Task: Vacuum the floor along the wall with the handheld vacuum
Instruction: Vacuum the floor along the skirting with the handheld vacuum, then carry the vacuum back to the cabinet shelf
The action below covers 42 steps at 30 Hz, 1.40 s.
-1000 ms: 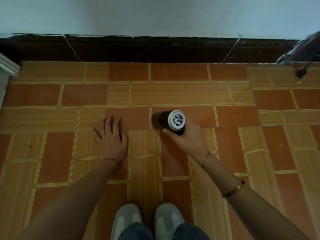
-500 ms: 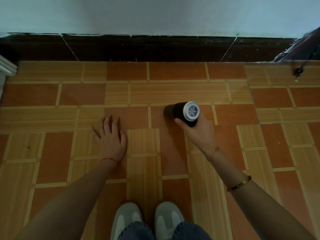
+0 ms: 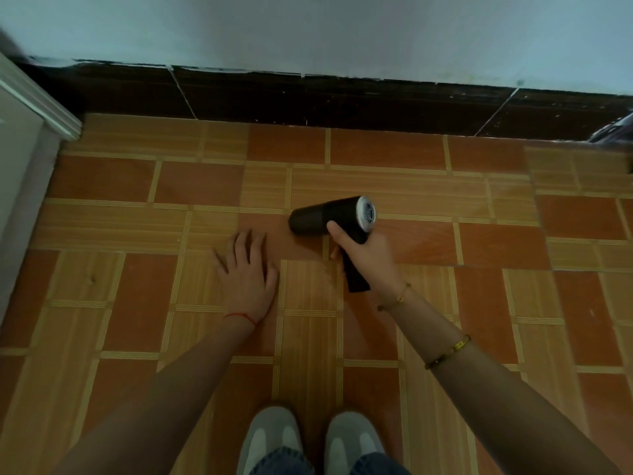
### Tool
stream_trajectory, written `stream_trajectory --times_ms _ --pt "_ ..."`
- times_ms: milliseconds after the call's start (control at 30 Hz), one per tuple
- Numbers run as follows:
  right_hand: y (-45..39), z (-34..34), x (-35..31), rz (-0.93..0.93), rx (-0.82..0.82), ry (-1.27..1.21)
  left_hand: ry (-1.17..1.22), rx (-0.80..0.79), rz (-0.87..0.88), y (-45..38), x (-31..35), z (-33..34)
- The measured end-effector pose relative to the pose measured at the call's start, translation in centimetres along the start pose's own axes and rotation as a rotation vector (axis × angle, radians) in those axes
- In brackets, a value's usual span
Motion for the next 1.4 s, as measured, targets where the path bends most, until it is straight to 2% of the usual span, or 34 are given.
stream_trajectory --times_ms 133,200,300,367,433,633,800,1133,1400 --pt "0.0 -0.1 -1.2 0.072 -0.156 -0.23 0.227 0.071 -0.071 -0.5 0.8 -2.1" --pt "0.2 -0.1 -1.6 0.097 -0.233 -0.297 0.575 0.09 -0.218 -0.6 2.1 -3.8" --pt "0.8 0.4 -2.0 0.15 -0.327 -0.362 1.237 -0.068 -0.527 -0.7 4.6 -5.2" --pt "1.3 1.0 -2.1 0.165 -0.364 -0.368 1.488 -0.161 -0.621 -0.8 5.7 -5.6" --pt "1.9 1.6 -2.2 0.161 -0.391 -0.357 1.615 -0.153 -0.631 -0.7 6.2 -5.7" --pt "3.5 3.0 -1.9 0.129 -0.461 -0.319 1.794 0.004 -0.598 0.1 6.3 -5.9" --pt "3.8 2.9 -1.7 0.128 -0.466 -0.319 1.825 0.049 -0.584 0.8 6.7 -6.2" --pt "3.5 2.1 -2.0 0.097 -0.353 -0.269 1.813 0.086 -0.617 0.3 7.2 -6.5" --pt "3.1 2.1 -2.1 0.012 -0.253 -0.093 1.796 0.049 -0.611 -0.2 7.3 -7.1"
Point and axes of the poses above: each hand's wrist, its own y-axis away from the middle knuckle, its own z-axis out of the palm, x = y × z, the point moved 3 cm from there along -y, towards the middle knuckle, and after that the axes turned 13 degrees about y, right-handed, at the moved point
